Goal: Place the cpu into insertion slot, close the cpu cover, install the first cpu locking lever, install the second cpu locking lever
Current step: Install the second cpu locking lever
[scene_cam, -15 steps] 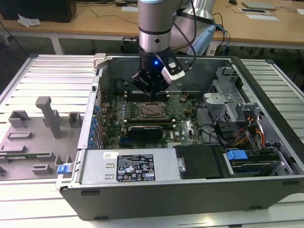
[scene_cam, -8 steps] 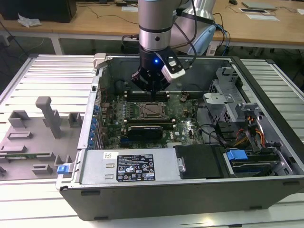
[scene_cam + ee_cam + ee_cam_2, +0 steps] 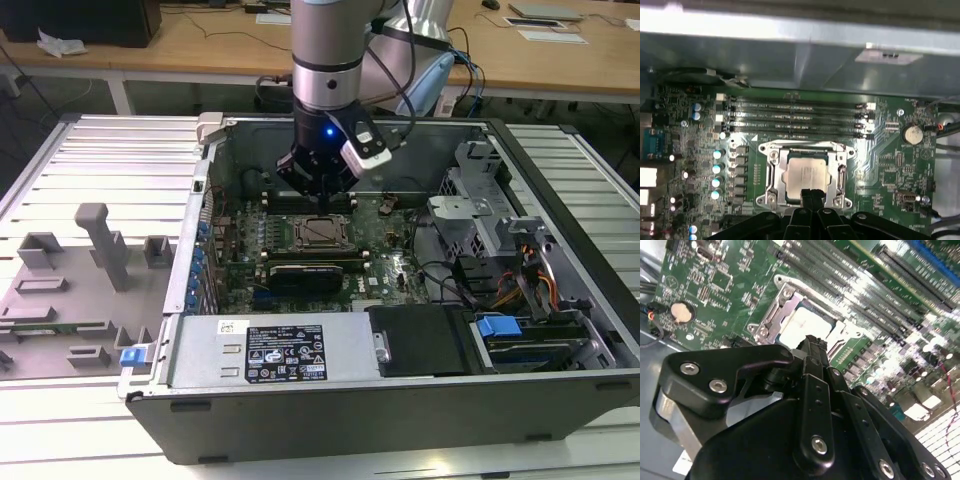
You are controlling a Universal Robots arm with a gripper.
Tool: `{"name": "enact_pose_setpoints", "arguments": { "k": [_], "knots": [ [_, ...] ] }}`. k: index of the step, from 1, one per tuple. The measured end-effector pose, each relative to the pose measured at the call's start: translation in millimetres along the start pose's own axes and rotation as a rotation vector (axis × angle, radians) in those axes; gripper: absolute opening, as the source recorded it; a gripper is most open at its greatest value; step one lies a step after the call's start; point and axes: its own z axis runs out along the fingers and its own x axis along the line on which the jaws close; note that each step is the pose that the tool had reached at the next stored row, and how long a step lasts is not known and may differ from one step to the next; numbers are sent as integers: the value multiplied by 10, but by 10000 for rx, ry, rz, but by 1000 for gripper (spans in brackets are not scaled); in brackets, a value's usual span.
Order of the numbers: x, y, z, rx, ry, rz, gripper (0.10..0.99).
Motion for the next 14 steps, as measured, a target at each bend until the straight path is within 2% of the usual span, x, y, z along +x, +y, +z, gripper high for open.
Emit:
{"name": "enact_pose_setpoints", "arguments": {
  "k": [2, 3, 8, 14],
  "knots": [
    [3, -46, 0, 1, 0, 1, 106],
    [8, -143, -1, 0, 0, 2, 106],
    [15, -278, -1, -4, -1, 5, 106],
    [32, -328, 28, -52, -4, 73, 106]
  ]
}}
